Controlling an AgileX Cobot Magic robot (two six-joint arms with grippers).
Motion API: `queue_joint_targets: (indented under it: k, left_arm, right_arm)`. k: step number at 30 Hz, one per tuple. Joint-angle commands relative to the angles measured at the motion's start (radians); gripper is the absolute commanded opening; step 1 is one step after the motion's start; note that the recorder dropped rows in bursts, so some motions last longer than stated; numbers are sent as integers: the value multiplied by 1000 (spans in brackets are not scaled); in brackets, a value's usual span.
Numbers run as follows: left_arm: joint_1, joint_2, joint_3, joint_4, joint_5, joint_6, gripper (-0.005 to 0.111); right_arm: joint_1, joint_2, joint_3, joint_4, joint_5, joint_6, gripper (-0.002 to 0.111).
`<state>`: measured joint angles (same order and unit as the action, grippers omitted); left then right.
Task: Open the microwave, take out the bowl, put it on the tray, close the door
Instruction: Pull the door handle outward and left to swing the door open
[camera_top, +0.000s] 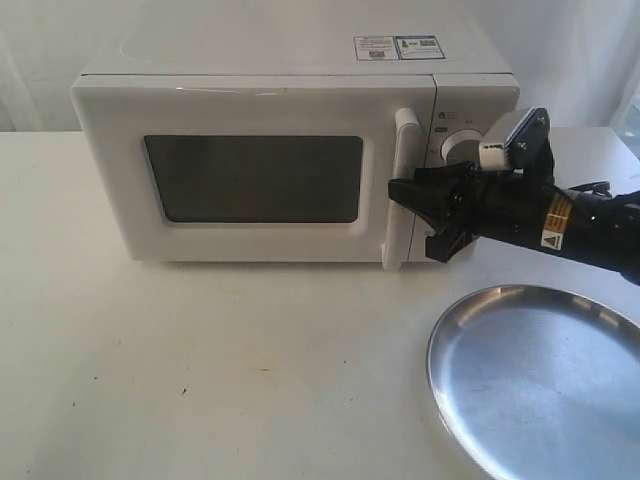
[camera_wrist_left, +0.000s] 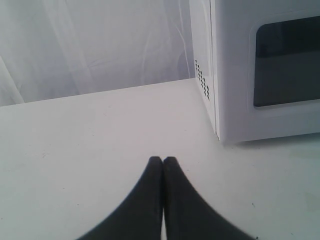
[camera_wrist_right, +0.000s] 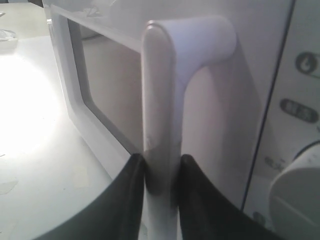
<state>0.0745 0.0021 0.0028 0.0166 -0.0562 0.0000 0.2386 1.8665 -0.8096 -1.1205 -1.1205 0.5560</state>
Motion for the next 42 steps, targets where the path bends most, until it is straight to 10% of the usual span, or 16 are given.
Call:
queue_joint_targets:
  k: [1, 42]
  left_arm:
    - [-1, -2, -3, -8, -5, 0, 0]
    - [-1, -2, -3, -8, -5, 0, 0]
  right_arm:
    - [42, 10, -26, -290, -101, 4, 0]
    - [97, -191, 46, -365, -101, 13, 0]
